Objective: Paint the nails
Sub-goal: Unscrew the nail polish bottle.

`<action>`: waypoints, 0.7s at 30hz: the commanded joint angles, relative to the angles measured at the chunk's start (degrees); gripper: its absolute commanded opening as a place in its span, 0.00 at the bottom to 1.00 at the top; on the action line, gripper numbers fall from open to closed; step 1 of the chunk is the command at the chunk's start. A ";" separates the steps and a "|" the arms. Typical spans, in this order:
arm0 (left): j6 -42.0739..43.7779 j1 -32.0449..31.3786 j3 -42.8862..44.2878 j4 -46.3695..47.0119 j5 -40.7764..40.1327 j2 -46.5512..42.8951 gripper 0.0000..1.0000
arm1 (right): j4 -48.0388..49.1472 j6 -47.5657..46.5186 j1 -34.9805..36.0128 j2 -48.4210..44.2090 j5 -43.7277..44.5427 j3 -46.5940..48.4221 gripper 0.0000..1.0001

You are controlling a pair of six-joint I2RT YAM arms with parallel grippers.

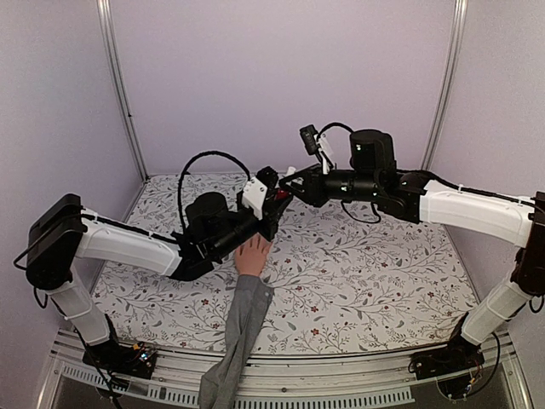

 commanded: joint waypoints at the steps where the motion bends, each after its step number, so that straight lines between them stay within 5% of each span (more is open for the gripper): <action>1: 1.49 -0.88 2.07 -0.96 -0.82 0.83 0.00 | 0.07 0.40 -0.33 0.59 -0.31 2.19 0.10; 9: 1.00 -0.39 1.16 -0.42 5.25 -0.02 0.00 | 2.02 -3.38 -0.30 -0.79 -4.58 0.65 0.00; 21: -11.66 6.51 -2.59 8.40 46.20 -2.84 0.00 | 0.91 -16.66 -0.23 -3.65 -15.82 -1.03 0.00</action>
